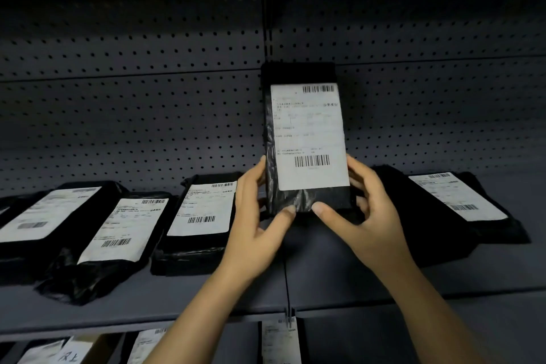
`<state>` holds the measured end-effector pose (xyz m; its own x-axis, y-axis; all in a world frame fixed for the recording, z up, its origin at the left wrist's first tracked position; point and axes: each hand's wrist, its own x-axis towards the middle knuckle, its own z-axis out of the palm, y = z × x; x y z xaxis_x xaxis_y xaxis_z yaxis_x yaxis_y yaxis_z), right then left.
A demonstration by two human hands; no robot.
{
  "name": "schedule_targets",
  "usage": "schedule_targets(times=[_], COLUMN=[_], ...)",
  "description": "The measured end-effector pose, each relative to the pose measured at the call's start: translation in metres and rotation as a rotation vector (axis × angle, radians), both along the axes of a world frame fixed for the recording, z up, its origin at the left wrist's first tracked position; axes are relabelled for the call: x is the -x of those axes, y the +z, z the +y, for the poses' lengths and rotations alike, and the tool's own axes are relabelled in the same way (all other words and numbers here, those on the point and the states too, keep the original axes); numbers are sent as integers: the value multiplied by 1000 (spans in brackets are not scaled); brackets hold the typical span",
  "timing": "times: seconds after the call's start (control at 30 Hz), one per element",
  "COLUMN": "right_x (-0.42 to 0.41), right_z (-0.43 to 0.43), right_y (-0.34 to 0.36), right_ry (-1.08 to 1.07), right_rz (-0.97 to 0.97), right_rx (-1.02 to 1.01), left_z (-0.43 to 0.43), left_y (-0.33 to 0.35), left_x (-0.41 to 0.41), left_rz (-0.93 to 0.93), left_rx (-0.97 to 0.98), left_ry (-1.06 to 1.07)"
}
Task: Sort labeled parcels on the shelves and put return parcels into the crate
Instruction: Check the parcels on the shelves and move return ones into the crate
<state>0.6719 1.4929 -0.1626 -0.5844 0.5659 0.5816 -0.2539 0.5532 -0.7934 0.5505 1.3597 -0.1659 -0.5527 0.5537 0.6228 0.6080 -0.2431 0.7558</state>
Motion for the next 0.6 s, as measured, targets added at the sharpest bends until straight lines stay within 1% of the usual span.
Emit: schedule_targets(times=[0.13, 0.3, 0.43, 0.5, 0.6], right_x=[-1, 3, 7, 8, 9], right_z=[5, 6, 5, 3, 2], right_y=[-14, -35, -50, -52, -51], right_ry=[-45, -37, -34, -28, -17], right_rz=[-131, -276, -378, -418, -447], right_rx=[46, 158, 182, 188, 188], left_z=[0, 1, 0, -1, -2], left_y=[-11, -27, -39, -44, -48], left_x=[-5, -3, 0, 2, 4], left_rz=[-92, -139, -194, -198, -175], left_rx=[152, 337, 493, 537, 544], left_ry=[45, 84, 107, 105, 111])
